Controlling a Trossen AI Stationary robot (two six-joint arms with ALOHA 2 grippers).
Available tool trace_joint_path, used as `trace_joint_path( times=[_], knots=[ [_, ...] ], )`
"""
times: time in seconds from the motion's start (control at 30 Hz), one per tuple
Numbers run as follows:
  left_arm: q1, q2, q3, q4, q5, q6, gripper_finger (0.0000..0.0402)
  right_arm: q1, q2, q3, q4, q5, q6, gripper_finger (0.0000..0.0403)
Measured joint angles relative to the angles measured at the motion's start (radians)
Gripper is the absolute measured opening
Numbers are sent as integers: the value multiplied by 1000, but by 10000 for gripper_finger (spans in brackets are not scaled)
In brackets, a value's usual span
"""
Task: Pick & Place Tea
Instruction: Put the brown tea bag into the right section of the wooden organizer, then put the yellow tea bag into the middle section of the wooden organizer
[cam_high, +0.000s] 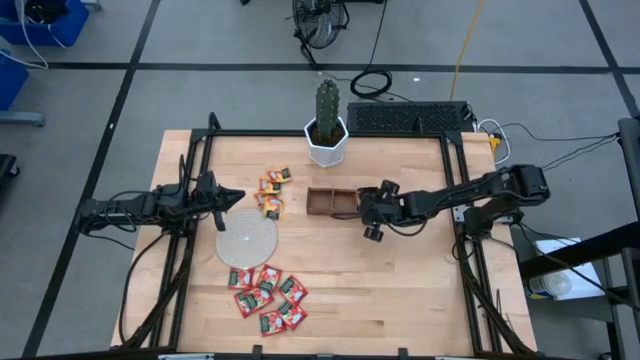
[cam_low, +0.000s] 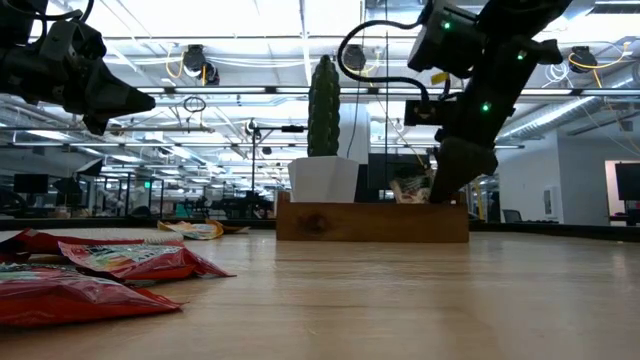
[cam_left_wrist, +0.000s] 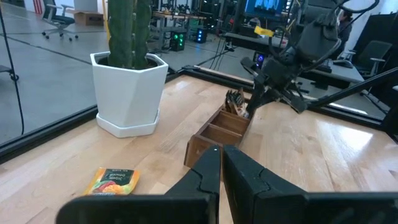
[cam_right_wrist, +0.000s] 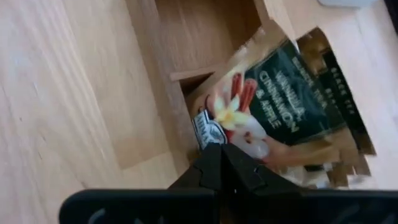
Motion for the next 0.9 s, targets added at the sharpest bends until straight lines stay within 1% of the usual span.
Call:
trace_joint_path(
  times=[0.07,0.3,0.43,0.63,0.7,0.8,0.9],
  knots=[
    [0,0,0,0,0,0,21,0,-2,0,-5,-25,21,0],
    [0,0,0,0,0,0,21,18,-6,1,-14,-43,46,0],
    [0,0,0,0,0,0,21,43,-60,3,0,-43,44,0],
    [0,0,0,0,0,0,21,96,-198,-1,-4,100,22,0],
    [0,0,0,-1,0,0,21,110,-247,-20,54,109,-8,0],
    [0,0,0,0,0,0,21,132,-320,-103,211,99,-77,0],
    [0,0,0,1,0,0,21,139,-393,-230,437,28,-182,0]
  ],
)
